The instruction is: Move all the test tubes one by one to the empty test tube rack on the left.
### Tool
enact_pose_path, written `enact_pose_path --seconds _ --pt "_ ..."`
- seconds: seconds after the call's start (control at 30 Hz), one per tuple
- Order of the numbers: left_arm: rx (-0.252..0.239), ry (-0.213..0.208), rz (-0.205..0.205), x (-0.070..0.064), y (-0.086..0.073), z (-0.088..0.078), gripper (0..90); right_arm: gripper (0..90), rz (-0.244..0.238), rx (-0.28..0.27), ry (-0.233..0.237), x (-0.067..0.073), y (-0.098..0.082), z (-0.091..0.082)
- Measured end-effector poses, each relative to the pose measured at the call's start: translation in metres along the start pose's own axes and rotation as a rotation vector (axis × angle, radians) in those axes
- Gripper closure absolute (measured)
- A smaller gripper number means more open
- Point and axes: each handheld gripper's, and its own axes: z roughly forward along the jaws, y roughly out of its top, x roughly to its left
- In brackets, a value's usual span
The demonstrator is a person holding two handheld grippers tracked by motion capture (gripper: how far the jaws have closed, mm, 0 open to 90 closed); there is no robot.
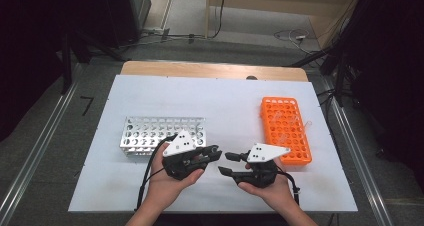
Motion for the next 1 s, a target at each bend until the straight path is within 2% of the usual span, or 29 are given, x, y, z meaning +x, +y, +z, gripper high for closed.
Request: enact_pose_path --seconds 0.13,0.2,0.23,0.27,0.3,0.37,0.4,0.53,0.7,1.0 --pt "-0.010 0.014 -0.012 0.006 0.002 -0.005 76.1 30.9 0.006 -0.019 -0.032 -0.005 -0.005 -0.011" --pt "-0.014 0.019 -0.015 0.007 0.003 -0.006 76.1 22.0 0.019 -0.028 -0.062 -0.007 -0.007 -0.016" --pt "-0.013 0.023 -0.013 0.009 0.003 -0.007 76.1 22.0 0.019 -0.028 -0.062 -0.007 -0.007 -0.016" --pt "-0.017 0.027 -0.018 0.010 0.004 -0.008 76.1 12.5 0.027 -0.033 -0.077 -0.009 -0.009 -0.022" --pt "-0.016 0.031 -0.017 0.011 0.004 -0.009 76.1 8.3 0.025 -0.029 -0.085 -0.010 -0.010 -0.024" --pt "-0.020 0.038 -0.019 0.014 0.005 -0.010 76.1 5.6 0.026 -0.028 -0.089 -0.010 -0.011 -0.027" --pt "-0.019 0.042 -0.019 0.015 0.006 -0.011 76.1 0.0 0.032 -0.032 -0.094 -0.011 -0.015 -0.032" --pt "-0.030 0.056 -0.026 0.021 0.009 -0.014 76.1 0.0 0.041 -0.035 -0.094 -0.013 -0.023 -0.041" --pt "-0.040 0.081 -0.020 0.027 0.016 -0.019 76.1 0.0 0.071 -0.047 -0.130 -0.018 -0.035 -0.059" --pt "-0.049 0.116 -0.024 0.044 0.029 -0.025 76.1 0.0 0.105 -0.045 -0.175 -0.028 -0.050 -0.076"
